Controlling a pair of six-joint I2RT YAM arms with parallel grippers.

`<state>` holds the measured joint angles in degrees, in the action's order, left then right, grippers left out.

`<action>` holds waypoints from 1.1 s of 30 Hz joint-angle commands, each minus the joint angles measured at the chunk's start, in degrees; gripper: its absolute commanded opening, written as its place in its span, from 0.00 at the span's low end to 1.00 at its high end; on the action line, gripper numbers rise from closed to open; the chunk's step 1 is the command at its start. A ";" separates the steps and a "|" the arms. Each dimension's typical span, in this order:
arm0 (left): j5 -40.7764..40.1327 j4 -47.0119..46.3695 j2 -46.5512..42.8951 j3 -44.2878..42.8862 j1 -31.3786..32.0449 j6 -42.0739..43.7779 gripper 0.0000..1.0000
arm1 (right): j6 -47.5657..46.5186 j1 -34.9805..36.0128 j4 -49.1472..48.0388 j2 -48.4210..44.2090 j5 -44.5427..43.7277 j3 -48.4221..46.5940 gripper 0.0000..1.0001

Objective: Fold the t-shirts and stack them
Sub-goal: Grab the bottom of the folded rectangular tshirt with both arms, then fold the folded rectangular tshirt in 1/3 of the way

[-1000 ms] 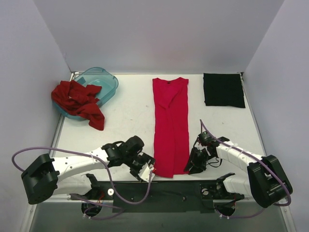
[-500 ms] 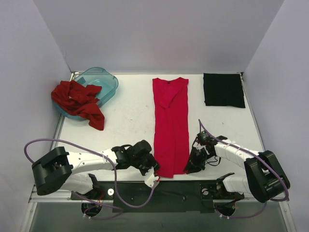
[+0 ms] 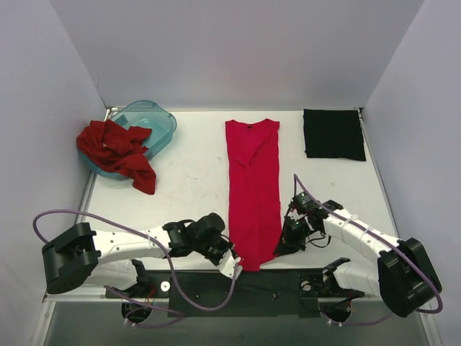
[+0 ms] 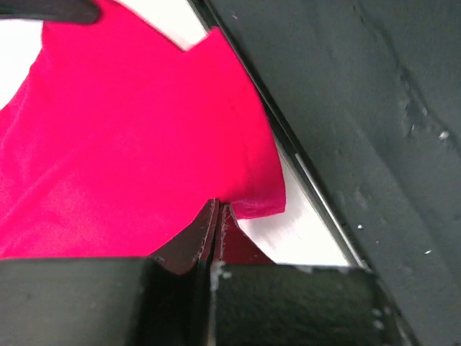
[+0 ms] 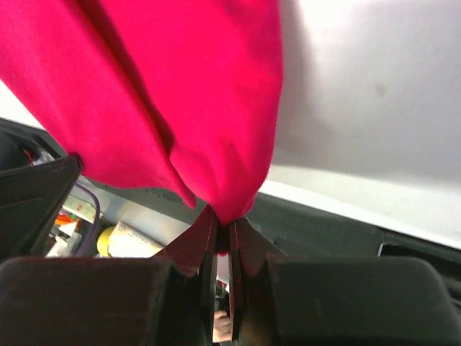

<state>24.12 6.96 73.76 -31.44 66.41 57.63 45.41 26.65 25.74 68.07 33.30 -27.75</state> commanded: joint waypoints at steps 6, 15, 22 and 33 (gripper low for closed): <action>13.13 -4.40 -5.20 -4.85 -16.46 -36.57 0.00 | 0.56 2.72 13.53 -5.50 2.39 -7.13 0.00; 9.90 -15.48 2.34 -12.32 -24.22 -57.26 0.00 | -9.10 -7.58 14.87 9.34 -4.74 -29.98 0.00; 3.32 -16.54 11.75 -21.98 -32.21 -62.90 0.00 | -13.59 -12.94 12.85 25.78 -3.24 -44.56 0.00; 0.41 -17.51 24.23 -28.93 -34.95 -64.83 0.00 | -15.00 -16.55 12.93 39.05 0.71 -55.30 0.00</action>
<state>25.78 -7.62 94.80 -56.45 31.42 -5.48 31.90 10.74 36.75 103.98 31.83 -79.59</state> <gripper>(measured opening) 0.019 0.021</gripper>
